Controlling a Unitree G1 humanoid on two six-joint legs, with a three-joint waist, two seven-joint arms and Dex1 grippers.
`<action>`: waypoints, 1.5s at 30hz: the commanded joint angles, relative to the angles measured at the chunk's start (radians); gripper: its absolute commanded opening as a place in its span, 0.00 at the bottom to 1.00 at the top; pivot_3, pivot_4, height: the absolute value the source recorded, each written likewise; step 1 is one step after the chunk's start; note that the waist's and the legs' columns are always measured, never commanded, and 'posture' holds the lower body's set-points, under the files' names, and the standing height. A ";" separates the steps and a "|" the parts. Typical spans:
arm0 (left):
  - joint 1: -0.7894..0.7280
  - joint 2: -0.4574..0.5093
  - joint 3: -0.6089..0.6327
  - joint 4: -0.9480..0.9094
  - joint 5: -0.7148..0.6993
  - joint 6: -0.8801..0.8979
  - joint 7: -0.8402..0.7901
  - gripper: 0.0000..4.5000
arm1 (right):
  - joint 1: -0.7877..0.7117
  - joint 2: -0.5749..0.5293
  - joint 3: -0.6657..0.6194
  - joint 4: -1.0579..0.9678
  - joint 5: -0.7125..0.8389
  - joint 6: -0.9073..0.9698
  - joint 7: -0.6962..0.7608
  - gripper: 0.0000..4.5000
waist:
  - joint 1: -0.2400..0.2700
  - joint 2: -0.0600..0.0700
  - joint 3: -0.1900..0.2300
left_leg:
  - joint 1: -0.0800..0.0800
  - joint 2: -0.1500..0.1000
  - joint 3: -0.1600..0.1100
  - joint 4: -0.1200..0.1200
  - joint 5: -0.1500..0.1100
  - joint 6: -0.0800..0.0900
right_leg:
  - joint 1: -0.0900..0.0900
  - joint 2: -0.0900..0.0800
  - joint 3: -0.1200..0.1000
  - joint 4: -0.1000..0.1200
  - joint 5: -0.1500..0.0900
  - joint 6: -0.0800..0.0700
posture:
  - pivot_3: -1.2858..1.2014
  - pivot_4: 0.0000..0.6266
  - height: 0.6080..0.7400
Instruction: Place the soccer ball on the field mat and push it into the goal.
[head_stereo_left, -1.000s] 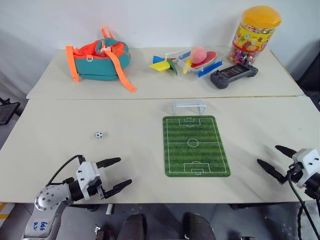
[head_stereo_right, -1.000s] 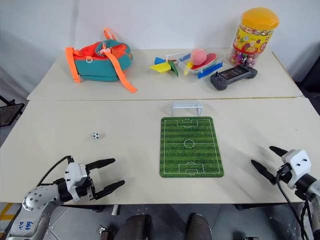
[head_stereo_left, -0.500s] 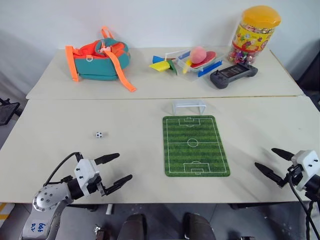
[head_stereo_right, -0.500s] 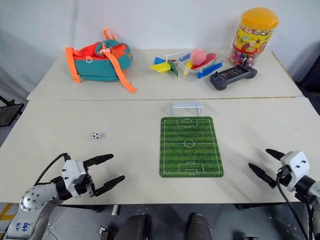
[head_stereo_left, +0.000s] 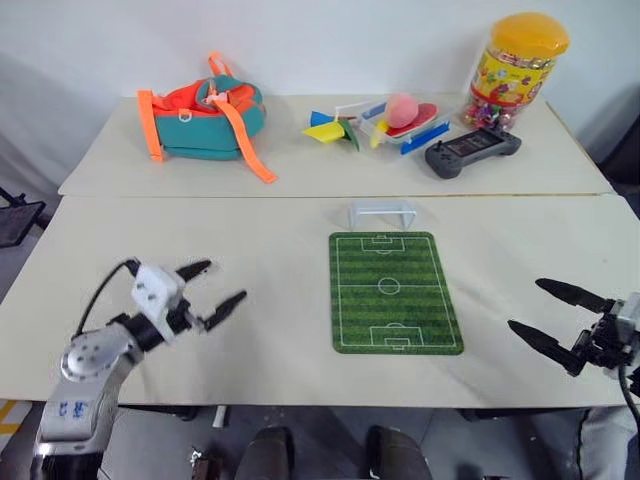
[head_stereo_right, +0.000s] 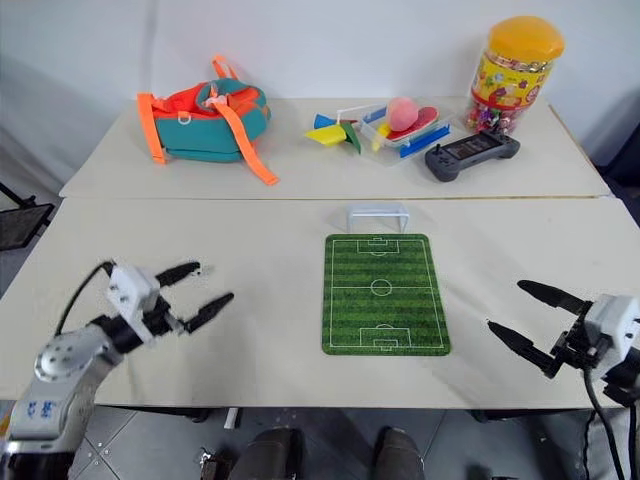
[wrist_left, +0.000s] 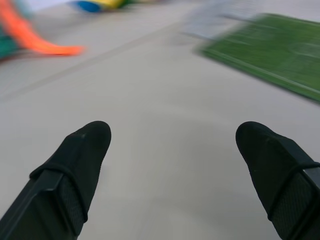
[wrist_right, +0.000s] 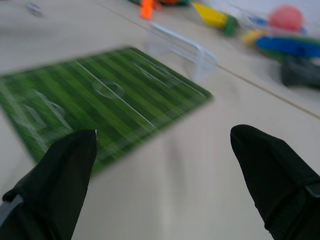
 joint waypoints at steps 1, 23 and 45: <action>-0.080 -0.011 0.011 0.031 0.040 0.141 0.137 1.00 | -0.015 -0.010 -0.029 -0.028 0.012 0.023 -0.010 1.00 | -0.001 0.000 0.000 | 0.000 0.000 0.000 0.000 0.000 0.000 | 0.000 0.000 0.000 0.000 0.000 0.000 | 0.52 0.24 1.00; -0.170 -0.050 -0.091 0.162 0.142 0.316 0.190 0.51 | 0.029 -0.016 -0.053 -0.064 -0.031 0.063 -0.070 1.00 | 0.000 -0.001 0.000 | 0.000 0.000 0.001 0.004 0.000 0.000 | -0.001 0.000 0.002 0.001 0.001 0.001 | 0.52 0.24 1.00; -0.217 -0.193 -0.437 -0.005 0.120 -0.041 -0.208 0.19 | 0.089 -0.054 -0.092 -0.131 0.085 0.158 0.201 1.00 | 0.006 -0.001 0.001 | -0.002 0.000 0.003 0.011 -0.003 0.001 | -0.001 0.000 0.004 0.001 0.001 0.001 | 0.52 0.24 1.00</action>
